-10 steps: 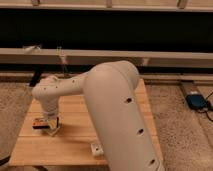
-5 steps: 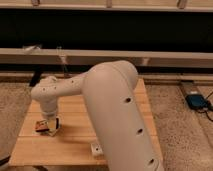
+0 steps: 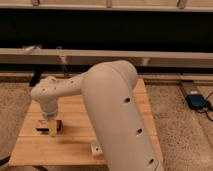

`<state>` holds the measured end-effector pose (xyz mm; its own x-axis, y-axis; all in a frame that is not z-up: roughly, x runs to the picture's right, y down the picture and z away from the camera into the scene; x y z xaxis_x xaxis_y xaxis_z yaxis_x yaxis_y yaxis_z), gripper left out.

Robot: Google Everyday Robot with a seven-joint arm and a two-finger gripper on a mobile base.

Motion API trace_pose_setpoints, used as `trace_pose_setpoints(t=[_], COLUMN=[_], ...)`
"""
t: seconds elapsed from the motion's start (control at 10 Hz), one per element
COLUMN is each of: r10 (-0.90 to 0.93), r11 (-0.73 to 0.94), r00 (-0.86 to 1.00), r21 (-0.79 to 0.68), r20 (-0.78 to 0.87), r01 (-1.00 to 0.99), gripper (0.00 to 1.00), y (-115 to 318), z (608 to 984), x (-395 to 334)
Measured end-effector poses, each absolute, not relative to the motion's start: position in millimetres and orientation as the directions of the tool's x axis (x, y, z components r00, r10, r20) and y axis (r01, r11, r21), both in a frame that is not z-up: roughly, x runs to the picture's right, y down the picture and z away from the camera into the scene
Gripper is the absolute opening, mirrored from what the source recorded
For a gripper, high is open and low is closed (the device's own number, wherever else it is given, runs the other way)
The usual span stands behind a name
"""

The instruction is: Place the eraser on the white sponge

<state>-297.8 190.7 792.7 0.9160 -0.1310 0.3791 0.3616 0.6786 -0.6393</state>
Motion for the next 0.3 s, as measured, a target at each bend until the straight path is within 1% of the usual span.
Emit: trace_pose_setpoints(t=[0.3], r10=[-0.130], r11=[0.681], r00=[0.916], r21=[-0.637], r20=[0.380], r01=[0.361], gripper=[0.80], y=[190.0], z=[792.7], x=[-298.9])
